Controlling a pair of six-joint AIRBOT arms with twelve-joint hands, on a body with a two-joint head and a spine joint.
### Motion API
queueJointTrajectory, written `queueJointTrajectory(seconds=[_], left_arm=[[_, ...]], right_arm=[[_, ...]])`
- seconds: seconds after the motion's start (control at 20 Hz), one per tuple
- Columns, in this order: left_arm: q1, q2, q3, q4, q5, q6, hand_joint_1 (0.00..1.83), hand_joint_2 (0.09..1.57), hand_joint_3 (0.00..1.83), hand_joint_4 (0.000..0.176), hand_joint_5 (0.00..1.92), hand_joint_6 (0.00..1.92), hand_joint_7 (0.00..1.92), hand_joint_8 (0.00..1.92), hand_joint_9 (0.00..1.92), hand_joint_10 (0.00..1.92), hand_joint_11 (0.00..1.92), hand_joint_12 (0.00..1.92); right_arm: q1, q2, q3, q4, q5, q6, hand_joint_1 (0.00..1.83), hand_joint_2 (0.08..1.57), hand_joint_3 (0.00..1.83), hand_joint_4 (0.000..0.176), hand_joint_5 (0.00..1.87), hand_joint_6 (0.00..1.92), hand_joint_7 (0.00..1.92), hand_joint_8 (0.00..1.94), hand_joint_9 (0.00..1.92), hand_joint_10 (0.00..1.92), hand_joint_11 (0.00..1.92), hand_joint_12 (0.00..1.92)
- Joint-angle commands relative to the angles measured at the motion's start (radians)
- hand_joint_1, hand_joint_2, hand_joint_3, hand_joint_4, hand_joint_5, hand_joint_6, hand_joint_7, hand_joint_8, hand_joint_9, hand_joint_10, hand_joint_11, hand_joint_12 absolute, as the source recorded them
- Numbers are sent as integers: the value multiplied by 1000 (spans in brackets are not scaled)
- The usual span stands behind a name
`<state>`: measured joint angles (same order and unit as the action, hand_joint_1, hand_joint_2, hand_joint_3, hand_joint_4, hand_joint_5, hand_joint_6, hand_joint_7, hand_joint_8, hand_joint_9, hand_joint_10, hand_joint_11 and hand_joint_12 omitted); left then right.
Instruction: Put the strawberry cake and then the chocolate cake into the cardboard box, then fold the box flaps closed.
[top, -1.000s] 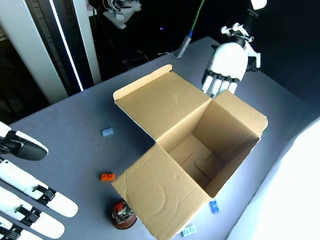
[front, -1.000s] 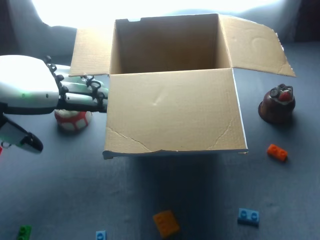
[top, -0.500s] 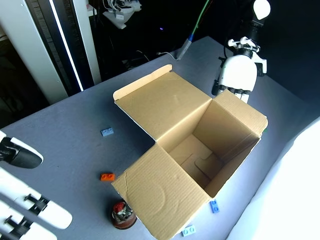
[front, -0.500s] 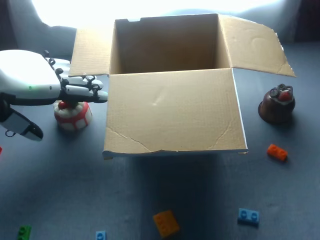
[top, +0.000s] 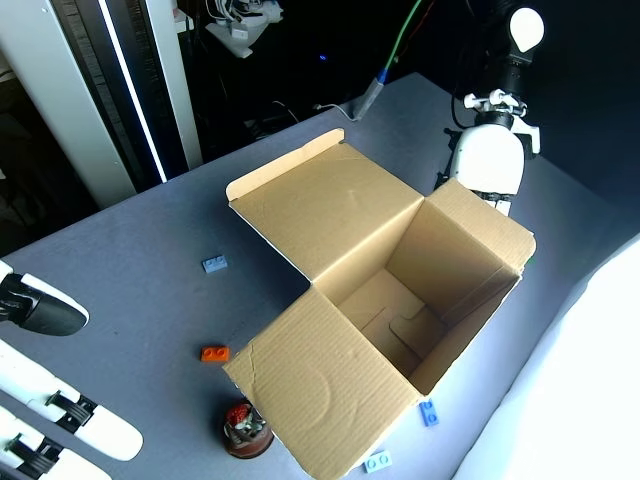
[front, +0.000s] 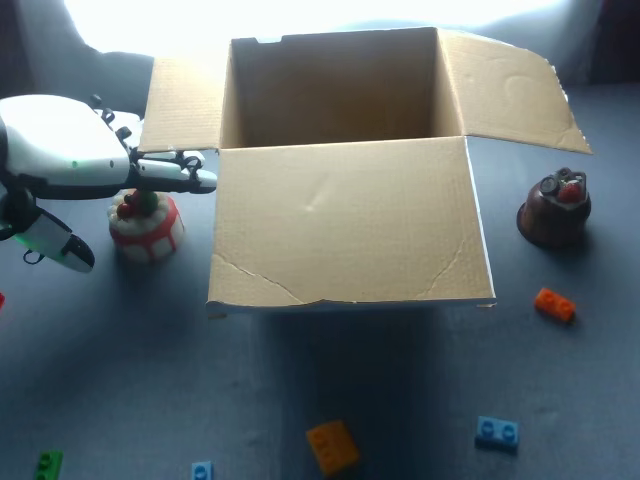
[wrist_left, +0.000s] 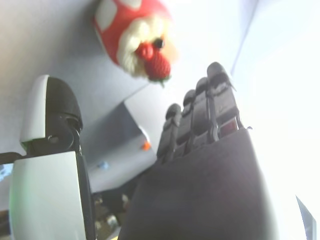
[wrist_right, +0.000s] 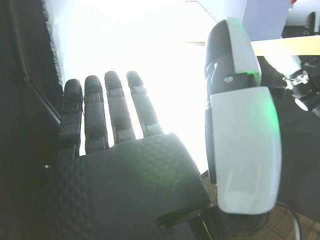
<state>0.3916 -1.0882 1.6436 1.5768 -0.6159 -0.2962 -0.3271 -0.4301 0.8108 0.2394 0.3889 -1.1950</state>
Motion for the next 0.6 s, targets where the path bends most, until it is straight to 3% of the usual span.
queueJointTrajectory(seconds=[0.0, 0.15, 0.25, 0.35, 0.55], left_arm=[[-2, 0, 10, -40, 3, -9, 1143, 1002, 4, 65, 0, 0, 6, 1, 17, 5, 0, 317], [0, -15, 27, -39, 3, -24, 1126, 1007, 5, 64, 0, 0, 12, 1, 45, 11, 0, 365], [5, -21, 33, -39, 3, -25, 1143, 993, 0, 65, 6, 2, 22, 4, 55, 11, 0, 372], [11, -35, 46, -37, 3, -26, 1126, 997, 0, 70, 0, 0, 15, 2, 65, 10, 0, 401], [28, -110, 150, -28, -11, -40, 1145, 997, 0, 71, 10, 3, 24, 3, 70, 1, 0, 394]], right_arm=[[8, 12, 5, 4, 116, -2, 494, 1016, 0, 0, 85, 3, 84, 1, 88, 5, 0, 321], [8, 11, 4, 4, 113, -2, 502, 1015, 0, 0, 86, 2, 75, 0, 87, 3, 0, 357], [8, 11, 4, 4, 111, -2, 495, 1024, 3, 0, 81, 0, 69, 2, 86, 2, 0, 266], [9, 11, 4, 4, 111, -2, 497, 1018, 0, 0, 88, 3, 85, 5, 106, 9, 0, 347], [10, 11, 2, 4, 111, -1, 508, 1011, 0, 0, 102, 5, 89, 1, 94, 3, 0, 280]])
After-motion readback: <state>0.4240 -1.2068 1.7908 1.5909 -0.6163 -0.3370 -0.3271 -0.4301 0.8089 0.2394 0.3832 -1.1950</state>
